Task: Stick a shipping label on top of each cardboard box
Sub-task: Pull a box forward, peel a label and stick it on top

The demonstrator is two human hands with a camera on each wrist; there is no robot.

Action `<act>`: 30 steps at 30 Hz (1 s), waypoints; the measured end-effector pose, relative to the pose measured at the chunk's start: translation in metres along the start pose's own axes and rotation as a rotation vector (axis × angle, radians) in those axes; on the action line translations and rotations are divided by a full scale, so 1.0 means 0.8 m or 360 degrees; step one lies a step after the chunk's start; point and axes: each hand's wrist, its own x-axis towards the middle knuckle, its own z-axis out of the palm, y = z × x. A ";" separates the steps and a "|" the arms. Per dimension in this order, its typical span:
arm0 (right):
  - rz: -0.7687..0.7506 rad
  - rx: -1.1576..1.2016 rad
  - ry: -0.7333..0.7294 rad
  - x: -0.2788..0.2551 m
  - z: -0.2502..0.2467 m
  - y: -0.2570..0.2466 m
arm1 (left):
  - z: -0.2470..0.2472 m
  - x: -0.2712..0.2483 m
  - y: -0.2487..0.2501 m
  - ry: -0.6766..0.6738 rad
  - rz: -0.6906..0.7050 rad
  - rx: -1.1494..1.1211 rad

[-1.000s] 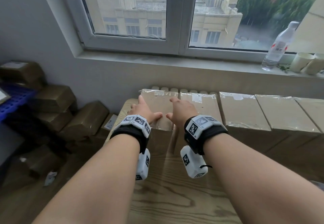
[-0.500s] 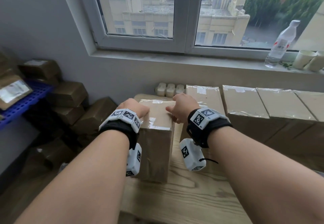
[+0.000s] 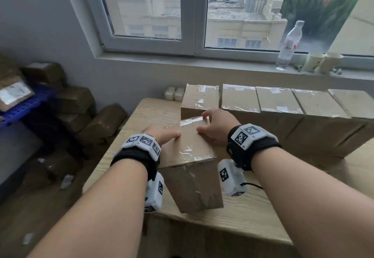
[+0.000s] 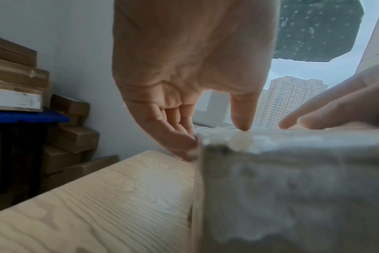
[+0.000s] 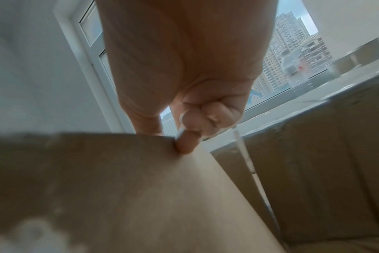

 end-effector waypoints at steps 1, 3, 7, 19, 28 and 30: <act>0.0023 -0.0032 0.0008 -0.011 -0.006 0.019 | 0.015 -0.009 0.010 -0.0036 0.0020 -0.0017; 0.0090 -0.0080 0.0016 -0.031 -0.016 0.058 | 0.047 -0.023 0.033 -0.0095 0.0043 -0.0026; 0.0286 -0.0116 0.0079 -0.061 -0.034 0.139 | 0.108 -0.041 0.083 -0.0062 0.0236 0.0046; 0.0584 -0.0020 0.0192 -0.090 -0.058 0.283 | 0.214 -0.023 0.179 -0.0087 0.0545 0.0168; 0.0586 0.0245 0.0256 -0.083 -0.055 0.320 | 0.241 -0.037 0.200 0.0278 0.0550 0.0013; 0.0609 0.0300 0.0254 -0.084 -0.056 0.339 | 0.251 -0.045 0.209 0.0330 0.0560 0.0018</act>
